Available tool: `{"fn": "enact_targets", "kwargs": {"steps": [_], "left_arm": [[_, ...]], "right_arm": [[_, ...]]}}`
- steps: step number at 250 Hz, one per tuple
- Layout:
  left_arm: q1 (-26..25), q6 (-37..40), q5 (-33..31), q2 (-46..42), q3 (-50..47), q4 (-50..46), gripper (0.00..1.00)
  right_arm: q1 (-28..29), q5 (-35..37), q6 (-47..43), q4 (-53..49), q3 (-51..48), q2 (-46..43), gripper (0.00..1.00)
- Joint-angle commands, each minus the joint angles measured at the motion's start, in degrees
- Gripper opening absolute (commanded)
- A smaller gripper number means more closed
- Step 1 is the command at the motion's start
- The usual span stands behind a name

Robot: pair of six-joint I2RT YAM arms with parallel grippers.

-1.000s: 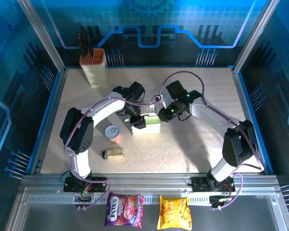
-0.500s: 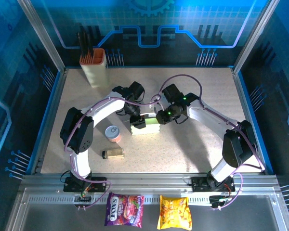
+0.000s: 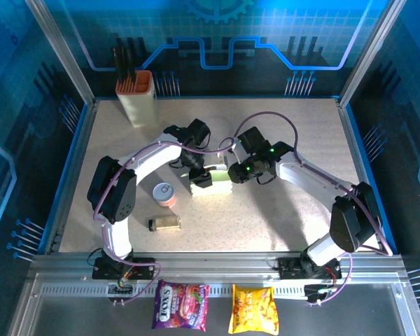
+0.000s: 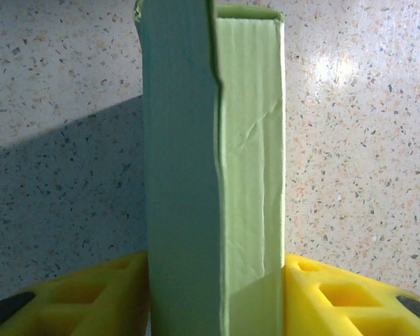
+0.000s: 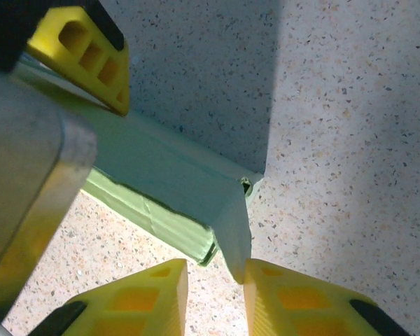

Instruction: Fold the paper box

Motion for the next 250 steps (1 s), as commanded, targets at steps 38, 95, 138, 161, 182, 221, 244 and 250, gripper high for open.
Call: {"fn": "enact_targets", "kwargs": {"steps": [38,95,138,161,182,221,244,250], "left_arm": [[0.2,0.7,2.5,0.8,1.0,-1.9,0.49],[0.2,0.7,2.7,0.9,1.0,-1.8,0.49],[0.2,0.6,3.0,1.1,1.1,-1.8,0.50],[0.1,0.6,3.2,1.4,1.1,-1.9,0.50],[0.0,0.6,3.3,1.6,1.2,-1.9,0.49],[-0.2,0.6,3.4,1.9,1.3,-2.1,0.49],[-0.2,0.7,3.1,2.0,1.3,-2.1,0.49],[-0.2,0.7,3.1,1.9,1.4,-2.1,0.49]], "right_arm": [[0.5,1.3,-1.1,2.0,0.4,1.9,0.19],[0.6,1.6,1.4,1.2,1.1,1.2,0.09],[0.6,0.4,5.3,-0.7,3.5,1.1,0.07],[0.7,-0.1,7.4,-3.2,5.9,2.2,0.07],[0.7,-0.6,8.9,-4.8,7.5,3.4,0.08],[0.8,-1.8,11.1,-5.1,8.1,3.9,0.07],[0.8,-1.9,12.4,-5.2,7.9,4.0,0.07],[0.8,-2.0,12.7,-5.1,7.8,4.1,0.07]]}}
